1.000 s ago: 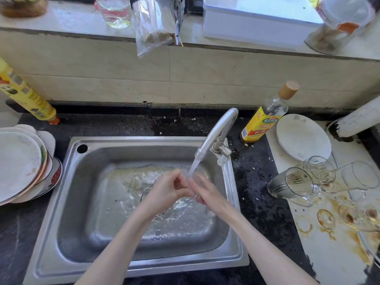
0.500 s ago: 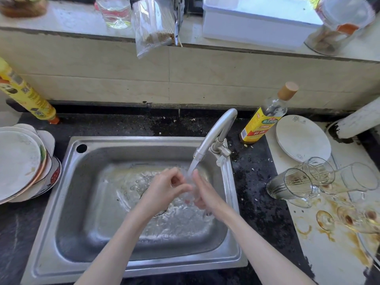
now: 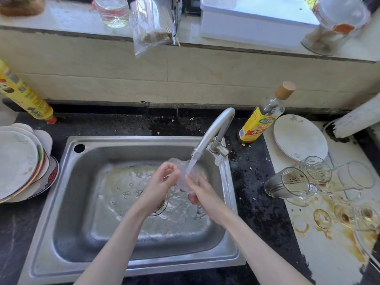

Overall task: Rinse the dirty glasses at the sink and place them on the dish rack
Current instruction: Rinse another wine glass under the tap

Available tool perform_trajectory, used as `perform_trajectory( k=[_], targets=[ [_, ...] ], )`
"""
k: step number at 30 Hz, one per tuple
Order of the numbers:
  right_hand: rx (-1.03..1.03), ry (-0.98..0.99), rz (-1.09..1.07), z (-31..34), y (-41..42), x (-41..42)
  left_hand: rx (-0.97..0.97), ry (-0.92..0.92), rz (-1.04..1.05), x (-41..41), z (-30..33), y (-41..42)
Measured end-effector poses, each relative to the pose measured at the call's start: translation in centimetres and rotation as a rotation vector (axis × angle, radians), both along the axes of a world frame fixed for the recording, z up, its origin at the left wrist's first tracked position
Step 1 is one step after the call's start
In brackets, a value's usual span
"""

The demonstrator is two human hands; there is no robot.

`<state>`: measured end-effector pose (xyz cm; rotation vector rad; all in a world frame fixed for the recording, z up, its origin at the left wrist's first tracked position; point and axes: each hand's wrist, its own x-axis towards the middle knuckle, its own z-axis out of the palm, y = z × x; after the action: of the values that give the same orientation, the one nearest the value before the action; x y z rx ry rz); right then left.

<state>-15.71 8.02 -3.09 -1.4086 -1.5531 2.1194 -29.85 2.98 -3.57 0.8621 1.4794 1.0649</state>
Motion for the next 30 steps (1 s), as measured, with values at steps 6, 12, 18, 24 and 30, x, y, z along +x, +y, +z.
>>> perform_trajectory(
  k=[6, 12, 18, 24, 30],
  targets=[
    [-0.388, 0.09, -0.029, 0.5, -0.2, -0.1, -0.017, -0.037, 0.103, 2.0, 0.5, 1.2],
    [-0.395, 0.179, 0.006, 1.0, -0.5, -0.4, -0.139, -0.074, 0.288, 2.0, -0.1, 2.3],
    [-0.058, 0.036, 0.044, 1.9, -1.0, 0.0, -0.234, -0.24, 0.338, 0.0, -1.1, 3.0],
    [-0.39, 0.264, -0.238, 2.1, -0.4, -0.2, -0.328, -0.624, 0.561, -1.6, -2.0, 3.0],
    [-0.519, 0.403, -0.371, 1.9, -0.6, -1.0, -0.508, -0.817, 0.788, -1.9, -2.7, 2.2]
  ],
)
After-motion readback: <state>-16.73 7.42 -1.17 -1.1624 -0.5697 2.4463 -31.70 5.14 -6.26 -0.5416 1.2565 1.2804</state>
